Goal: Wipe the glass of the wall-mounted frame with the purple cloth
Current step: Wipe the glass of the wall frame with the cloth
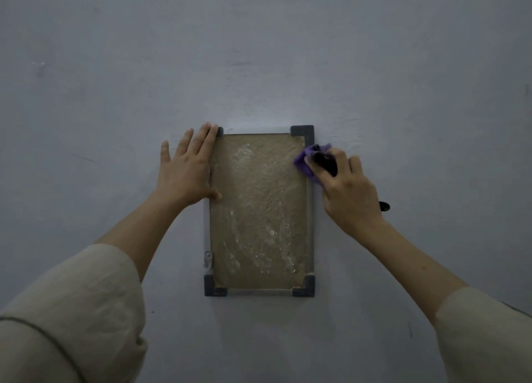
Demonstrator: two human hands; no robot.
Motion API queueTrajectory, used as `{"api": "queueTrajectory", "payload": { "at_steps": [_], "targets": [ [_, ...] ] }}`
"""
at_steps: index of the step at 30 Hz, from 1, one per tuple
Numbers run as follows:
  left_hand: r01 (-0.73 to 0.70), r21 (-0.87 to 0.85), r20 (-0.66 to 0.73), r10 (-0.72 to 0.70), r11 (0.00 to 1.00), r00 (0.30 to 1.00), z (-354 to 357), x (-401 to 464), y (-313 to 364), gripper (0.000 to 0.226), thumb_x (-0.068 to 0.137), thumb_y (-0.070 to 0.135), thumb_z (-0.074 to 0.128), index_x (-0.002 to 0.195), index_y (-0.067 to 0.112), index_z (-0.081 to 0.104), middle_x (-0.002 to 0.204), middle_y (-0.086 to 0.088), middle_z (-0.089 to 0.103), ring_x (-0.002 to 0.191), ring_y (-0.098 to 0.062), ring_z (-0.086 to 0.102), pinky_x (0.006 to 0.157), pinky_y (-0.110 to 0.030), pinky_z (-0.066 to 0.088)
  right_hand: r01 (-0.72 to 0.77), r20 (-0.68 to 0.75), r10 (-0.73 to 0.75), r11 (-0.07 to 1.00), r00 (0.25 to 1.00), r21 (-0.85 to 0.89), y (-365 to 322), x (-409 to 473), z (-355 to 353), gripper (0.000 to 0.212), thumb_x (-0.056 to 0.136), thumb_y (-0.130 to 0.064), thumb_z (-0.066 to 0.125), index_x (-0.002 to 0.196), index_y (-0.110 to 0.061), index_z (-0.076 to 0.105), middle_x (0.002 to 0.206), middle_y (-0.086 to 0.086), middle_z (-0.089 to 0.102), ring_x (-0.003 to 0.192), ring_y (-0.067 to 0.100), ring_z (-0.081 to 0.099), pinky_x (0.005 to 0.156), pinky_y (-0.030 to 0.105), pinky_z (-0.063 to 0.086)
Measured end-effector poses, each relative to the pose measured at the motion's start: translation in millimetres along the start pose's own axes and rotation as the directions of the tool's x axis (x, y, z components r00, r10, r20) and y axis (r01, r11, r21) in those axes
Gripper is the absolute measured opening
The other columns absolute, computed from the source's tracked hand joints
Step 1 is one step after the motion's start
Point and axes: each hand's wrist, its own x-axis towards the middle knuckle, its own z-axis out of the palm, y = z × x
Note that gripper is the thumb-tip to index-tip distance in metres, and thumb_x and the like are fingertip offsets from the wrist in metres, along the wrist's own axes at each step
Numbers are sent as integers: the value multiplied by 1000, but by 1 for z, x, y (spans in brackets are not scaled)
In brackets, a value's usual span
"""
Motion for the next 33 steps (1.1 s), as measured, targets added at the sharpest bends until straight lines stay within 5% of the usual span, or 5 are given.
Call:
{"api": "queueTrajectory", "payload": {
  "at_steps": [4, 18, 23, 28, 33],
  "targets": [
    [-4, -4, 10, 4, 1000, 1000, -1, 0, 0, 131, 60, 45, 82, 147, 26, -14, 158, 8, -11, 145, -20, -6, 113, -57, 1, 305, 58, -301, 950, 952, -64, -5, -20, 4, 40, 70, 4, 67, 107, -8, 66, 118, 24, 60, 78, 37, 59, 45, 35, 53],
    [-11, -1, 4, 11, 1000, 1000, -1, 0, -1, 131, 59, 46, 81, 147, 25, -13, 158, 7, -10, 145, -20, -6, 114, -58, 2, -115, -12, 115, 992, 993, 47, -26, -14, 7, 47, 77, 4, 61, 122, -11, 59, 123, 25, 55, 86, 40, 55, 49, 36, 52],
    [-15, -2, 3, 15, 1000, 1000, -1, 1, -2, 131, 59, 47, 81, 147, 26, -13, 158, 7, -10, 145, -20, -6, 114, -58, 2, 319, 89, -315, 947, 945, -26, -32, -26, 10, 23, 77, -2, 68, 99, -7, 69, 121, 22, 59, 80, 35, 60, 45, 33, 53],
    [-15, 4, -2, 15, 1000, 1000, 0, 1, -2, 131, 59, 46, 82, 147, 25, -13, 158, 7, -10, 145, -21, -5, 113, -58, 3, -142, 3, 142, 984, 990, 106, -26, -5, 9, 46, 83, 0, 58, 127, -12, 56, 130, 23, 49, 94, 42, 51, 55, 40, 53],
    [-12, 4, 0, 12, 1000, 1000, 0, 2, -1, 132, 58, 47, 82, 147, 26, -13, 158, 7, -10, 145, -20, -5, 113, -58, 3, 313, 78, -310, 950, 947, -17, -33, -19, 10, 25, 77, -3, 69, 102, -7, 68, 122, 22, 59, 81, 37, 60, 46, 35, 54]
  ]
}}
